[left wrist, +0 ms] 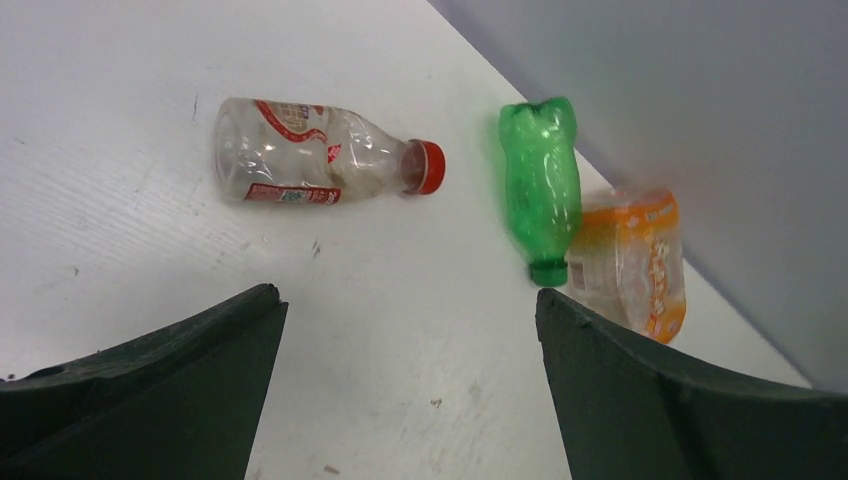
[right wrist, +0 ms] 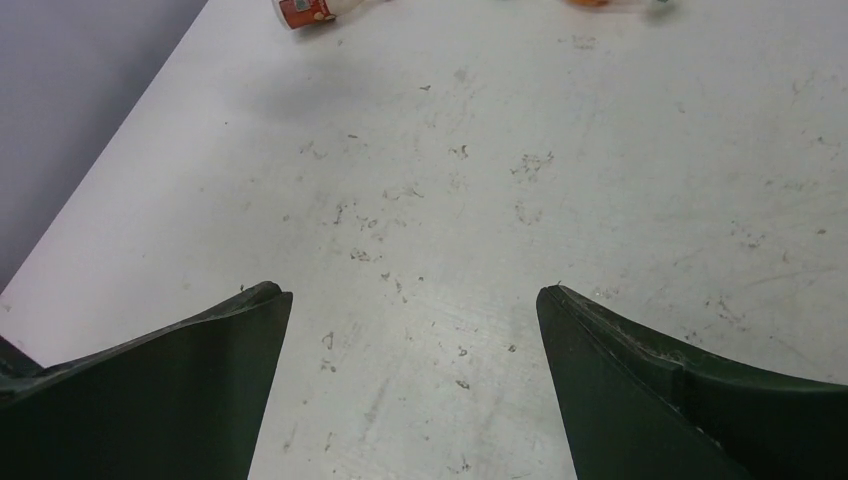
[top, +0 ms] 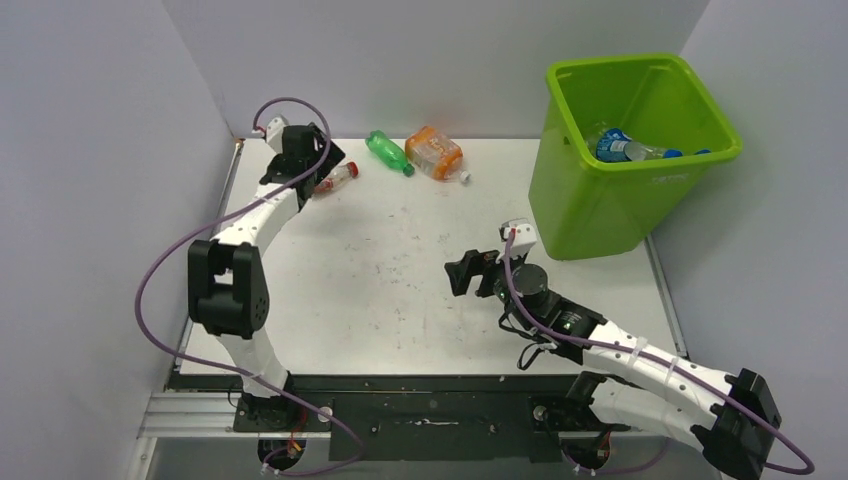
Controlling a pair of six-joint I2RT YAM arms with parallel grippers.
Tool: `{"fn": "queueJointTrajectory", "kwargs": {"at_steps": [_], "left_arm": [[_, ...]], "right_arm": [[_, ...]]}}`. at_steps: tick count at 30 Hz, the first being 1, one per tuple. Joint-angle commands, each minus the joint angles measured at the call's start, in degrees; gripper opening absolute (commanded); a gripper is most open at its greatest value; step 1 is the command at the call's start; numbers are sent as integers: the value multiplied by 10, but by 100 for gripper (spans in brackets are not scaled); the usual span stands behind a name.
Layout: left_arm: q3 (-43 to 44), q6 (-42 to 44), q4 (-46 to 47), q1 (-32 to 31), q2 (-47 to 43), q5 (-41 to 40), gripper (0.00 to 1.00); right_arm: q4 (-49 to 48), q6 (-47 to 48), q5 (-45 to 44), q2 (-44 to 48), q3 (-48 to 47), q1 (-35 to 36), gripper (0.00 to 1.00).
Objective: Put the plastic bottles in the bin
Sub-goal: Place the plastic bottle in the trash bin, then pick up the plastic bottle at the center of the board.
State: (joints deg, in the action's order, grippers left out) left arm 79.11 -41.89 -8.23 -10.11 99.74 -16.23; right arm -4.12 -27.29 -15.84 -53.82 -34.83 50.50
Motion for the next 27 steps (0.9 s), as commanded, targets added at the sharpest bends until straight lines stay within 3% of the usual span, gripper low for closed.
{"fn": "queueJointTrajectory", "kwargs": {"at_steps": [1, 9, 23, 24, 27], "left_arm": [[78, -211, -78, 47, 84, 24, 96], [69, -344, -51, 67, 146, 17, 96], [146, -383, -42, 72, 278, -7, 99], [148, -383, -40, 71, 282, -12, 98], [144, -384, -21, 71, 292, -12, 82]], "right_arm": [[-77, -42, 29, 41, 30, 5, 100], [-48, -30, 33, 76, 34, 6, 100], [-47, -43, 61, 55, 15, 7, 100], [-47, -43, 61, 55, 18, 6, 100], [-52, -45, 59, 55, 26, 6, 100]]}}
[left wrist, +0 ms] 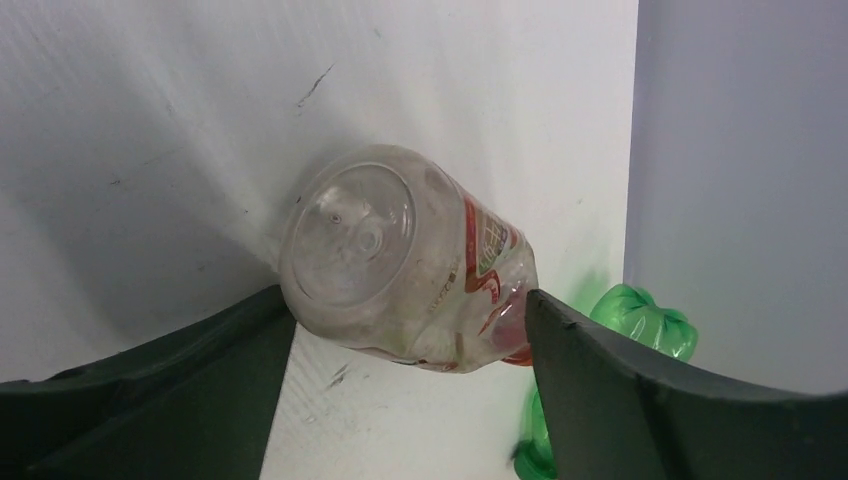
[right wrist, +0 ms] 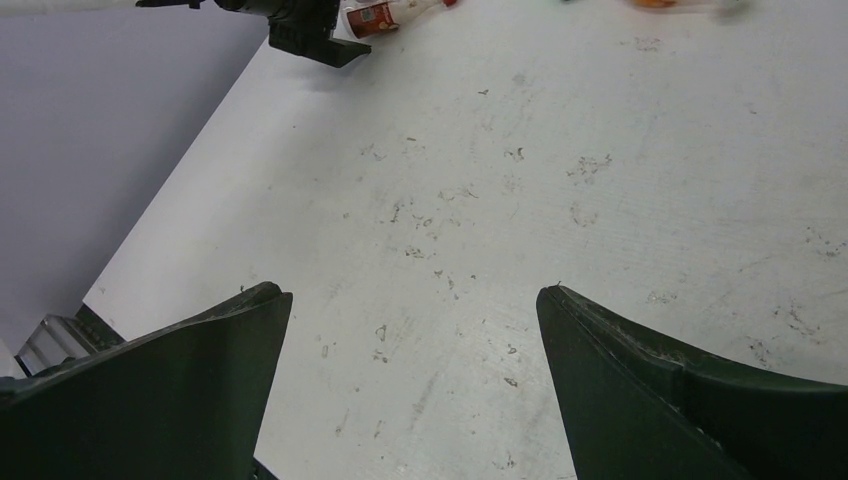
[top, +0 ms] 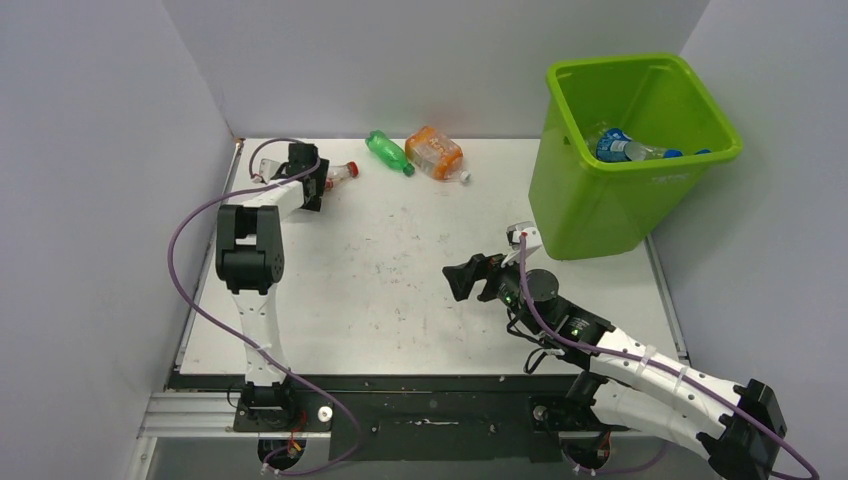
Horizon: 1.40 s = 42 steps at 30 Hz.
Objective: Put the plastic bottles in the bin
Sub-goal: Pick up the plastic bottle at the center of the board.
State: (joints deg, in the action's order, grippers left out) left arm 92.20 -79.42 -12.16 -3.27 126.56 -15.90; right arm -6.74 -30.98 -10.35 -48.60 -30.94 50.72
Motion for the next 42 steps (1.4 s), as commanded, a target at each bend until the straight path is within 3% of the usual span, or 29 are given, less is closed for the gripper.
{"fn": "queueJointTrajectory", "kwargs": {"at_steps": [1, 7, 12, 16, 24, 31, 36, 42], "left_arm": [[12, -8, 24, 3, 27, -14, 77], [-26, -2, 82, 2, 22, -7, 34], [-78, 12, 158, 2, -10, 25, 14], [-155, 28, 222, 0, -89, 58, 0], [-378, 26, 327, -32, -372, 135, 0], [-580, 22, 339, -146, -663, 68, 0], [-643, 49, 296, -237, -825, 3, 0], [-658, 85, 250, -287, -913, -15, 0]], "right_arm": [[-26, -9, 3, 3, -12, 4, 100], [-20, -8, 1, 6, -8, 4, 100], [-15, -12, -3, 12, -4, 4, 100], [-9, -12, 0, 23, -9, 5, 100], [-14, -11, 27, 29, -39, 7, 95], [-127, -101, 91, 4, -20, 15, 93], [-221, -152, 99, -7, -12, 33, 90], [-247, -156, 87, -61, -43, 74, 90]]}}
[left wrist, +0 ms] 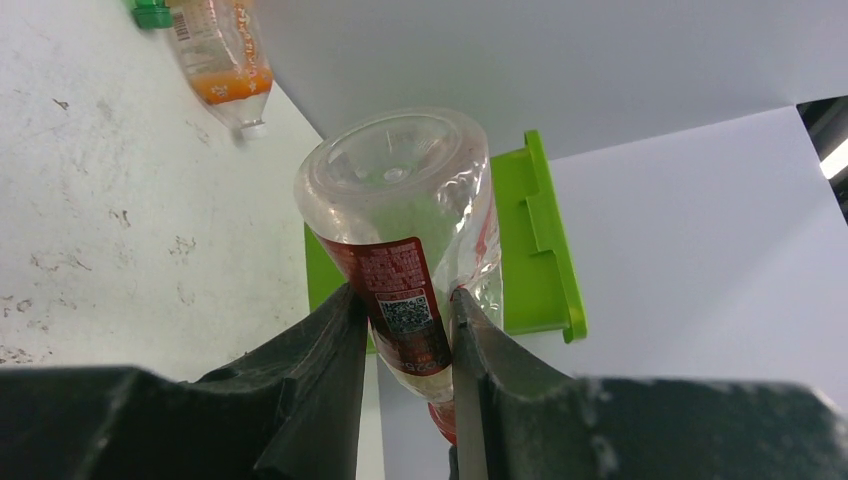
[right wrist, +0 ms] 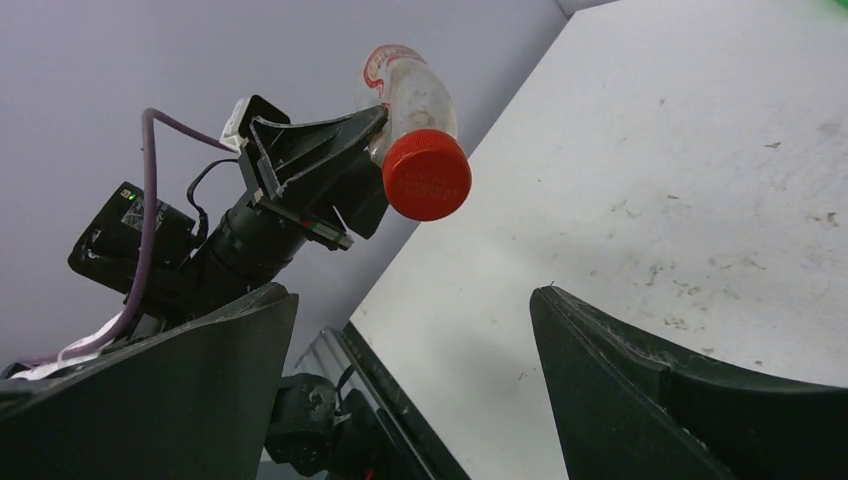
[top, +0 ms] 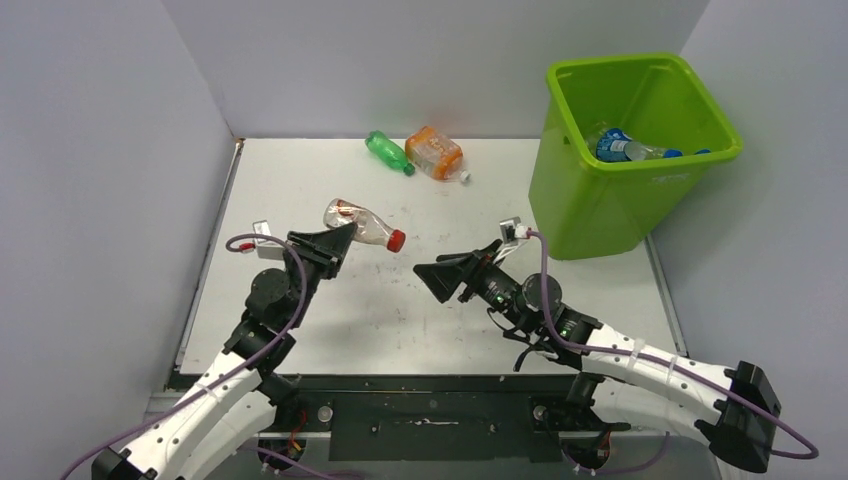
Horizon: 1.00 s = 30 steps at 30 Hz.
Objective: Put the plastic bottles in the bin
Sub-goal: Pick up the plastic bottle at the center of the board.
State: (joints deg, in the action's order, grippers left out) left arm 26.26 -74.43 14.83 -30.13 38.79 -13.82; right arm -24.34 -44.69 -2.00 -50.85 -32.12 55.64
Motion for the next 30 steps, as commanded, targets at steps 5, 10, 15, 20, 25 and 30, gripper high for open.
{"fn": "queueJointTrajectory", "kwargs": {"at_steps": [5, 10, 15, 20, 25, 30], "left_arm": [[-1, 62, -23, -31, -69, -30, 0], [-4, 83, -21, -43, -83, -25, 0], [-18, 67, -2, -49, -81, -6, 0], [-24, 55, 6, -64, -87, 5, 0], [-22, 54, 5, -72, -102, 5, 0], [-26, 53, 7, -73, -108, 8, 0]], "right_arm": [[-73, -1, -38, -102, -68, 71, 90], [-108, 0, -75, -126, -70, 76, 92], [-136, 2, -92, -157, -86, 76, 93], [-143, 1, -91, -187, -109, 71, 97], [-156, -21, -66, -208, -109, 64, 84], [-166, -36, -47, -211, -103, 62, 48]]}}
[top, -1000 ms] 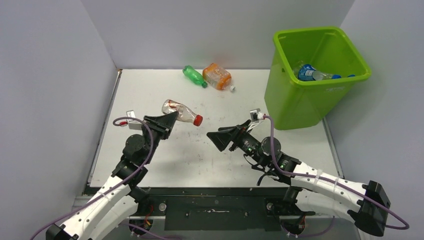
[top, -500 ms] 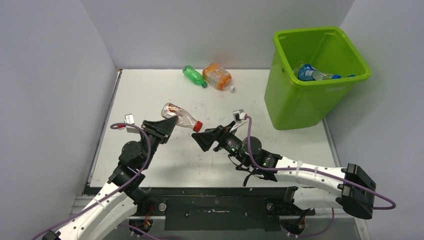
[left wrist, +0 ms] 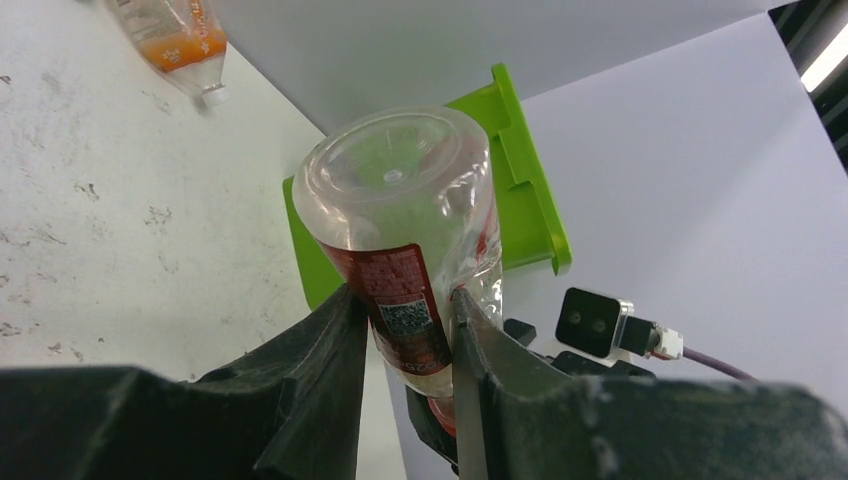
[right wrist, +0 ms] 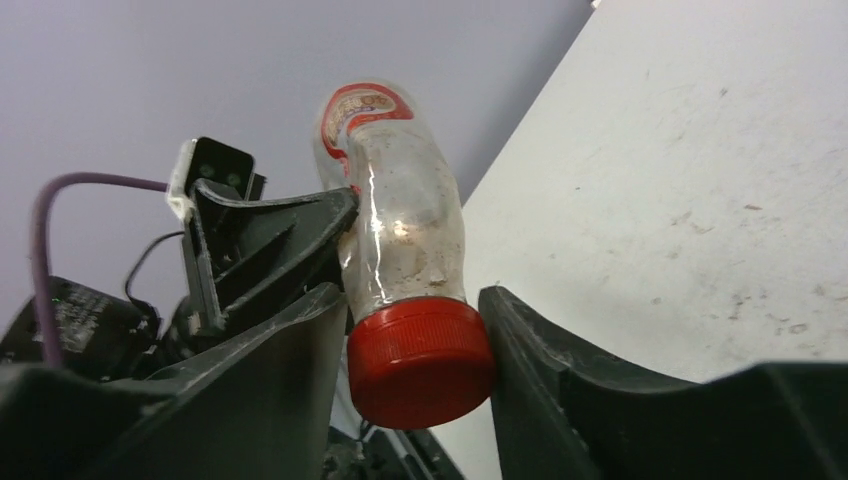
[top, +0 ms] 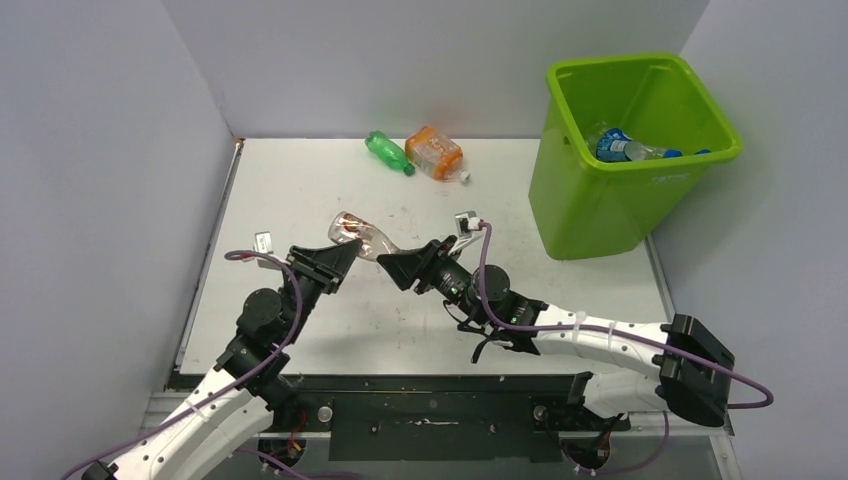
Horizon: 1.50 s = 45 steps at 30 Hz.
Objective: Put the plastic bottles in the bin
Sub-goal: Pick up the plastic bottle at the center of the board.
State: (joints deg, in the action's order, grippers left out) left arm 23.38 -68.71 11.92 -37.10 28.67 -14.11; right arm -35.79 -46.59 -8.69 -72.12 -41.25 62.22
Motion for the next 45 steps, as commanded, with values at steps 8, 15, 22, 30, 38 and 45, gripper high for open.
{"fn": "queueJointTrajectory", "kwargs": {"at_steps": [8, 15, 22, 30, 38, 45], "left_arm": [[38, 78, -45, -2, -25, -8, 99], [137, 485, -156, -2, -52, -24, 96], [277, 760, -312, -14, 64, 349, 96], [256, 907, -293, -92, 78, 402, 96], [277, 966, -318, -158, 166, 336, 96], [277, 966, -286, -191, 223, 255, 98]], "right_arm": [[53, 20, 55, 70, -23, -21, 5], [461, 159, 149, 172, -181, -99, 5], [766, 279, 155, 130, -332, -103, 5], [824, 293, 198, 118, -364, -103, 5], [800, 289, 248, 96, -368, -98, 5], [801, 287, 254, 79, -393, -74, 5]]}}
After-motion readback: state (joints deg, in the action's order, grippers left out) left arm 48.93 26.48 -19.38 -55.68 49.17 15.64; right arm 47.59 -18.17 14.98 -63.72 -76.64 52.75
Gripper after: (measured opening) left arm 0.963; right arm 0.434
